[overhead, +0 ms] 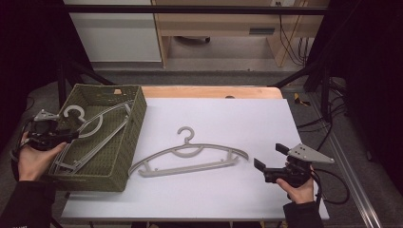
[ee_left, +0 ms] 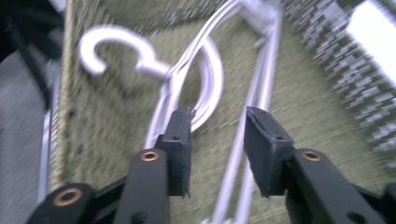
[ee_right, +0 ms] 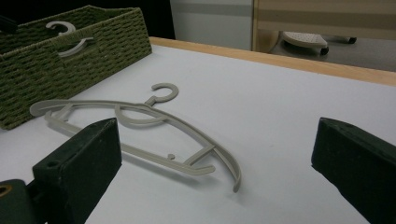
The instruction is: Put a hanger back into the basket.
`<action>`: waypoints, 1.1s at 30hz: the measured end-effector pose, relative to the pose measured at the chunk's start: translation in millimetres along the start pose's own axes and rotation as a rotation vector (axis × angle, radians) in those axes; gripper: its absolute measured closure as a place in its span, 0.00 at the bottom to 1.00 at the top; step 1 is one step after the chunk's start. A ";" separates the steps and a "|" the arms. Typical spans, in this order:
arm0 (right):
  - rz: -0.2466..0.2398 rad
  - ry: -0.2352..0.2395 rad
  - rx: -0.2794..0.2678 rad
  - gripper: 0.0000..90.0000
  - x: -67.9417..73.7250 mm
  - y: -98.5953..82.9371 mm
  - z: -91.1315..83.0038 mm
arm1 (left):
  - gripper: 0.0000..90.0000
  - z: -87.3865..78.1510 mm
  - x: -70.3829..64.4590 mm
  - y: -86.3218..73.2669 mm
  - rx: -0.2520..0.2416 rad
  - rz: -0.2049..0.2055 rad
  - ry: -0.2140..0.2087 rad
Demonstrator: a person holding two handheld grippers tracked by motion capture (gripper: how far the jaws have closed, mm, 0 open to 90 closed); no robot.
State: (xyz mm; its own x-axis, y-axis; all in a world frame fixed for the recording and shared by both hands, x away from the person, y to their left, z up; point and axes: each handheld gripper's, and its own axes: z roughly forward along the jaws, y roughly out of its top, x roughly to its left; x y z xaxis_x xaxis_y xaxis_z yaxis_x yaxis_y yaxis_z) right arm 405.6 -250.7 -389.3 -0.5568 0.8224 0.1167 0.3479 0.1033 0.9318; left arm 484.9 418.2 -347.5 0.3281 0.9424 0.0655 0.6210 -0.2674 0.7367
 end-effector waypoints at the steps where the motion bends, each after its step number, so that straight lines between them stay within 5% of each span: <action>1: 0.000 -0.001 -0.002 0.02 0.0 0.0 0.1 | 0.64 -4.1 -5.2 0.3 -0.036 0.003 -0.021; 9: 0.007 -0.007 -0.011 0.02 -1.5 0.2 -1.7 | 0.48 -20.4 -41.8 -0.3 -0.237 0.006 -0.166; 18: 0.005 -0.009 -0.019 0.02 -1.8 1.3 -4.6 | 0.29 -16.2 -88.4 0.7 -0.330 0.037 -0.274; 21: 0.004 -0.007 -0.020 0.02 -2.1 1.7 -5.6 | 0.19 -14.6 -103.6 1.3 -0.348 0.048 -0.310; 33: 0.001 -0.006 -0.019 0.02 -1.8 1.3 -4.9 | 0.15 0.8 -162.9 12.9 -0.306 0.169 -0.396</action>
State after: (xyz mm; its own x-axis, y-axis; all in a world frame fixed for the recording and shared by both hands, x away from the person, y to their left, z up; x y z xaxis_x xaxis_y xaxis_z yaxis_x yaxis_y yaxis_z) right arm 403.4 -254.8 -386.6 -0.5520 0.8257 0.1158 0.3338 0.0916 0.9382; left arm 440.0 261.1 -349.2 0.6860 0.7274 -0.0152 0.3195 -0.2823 0.9046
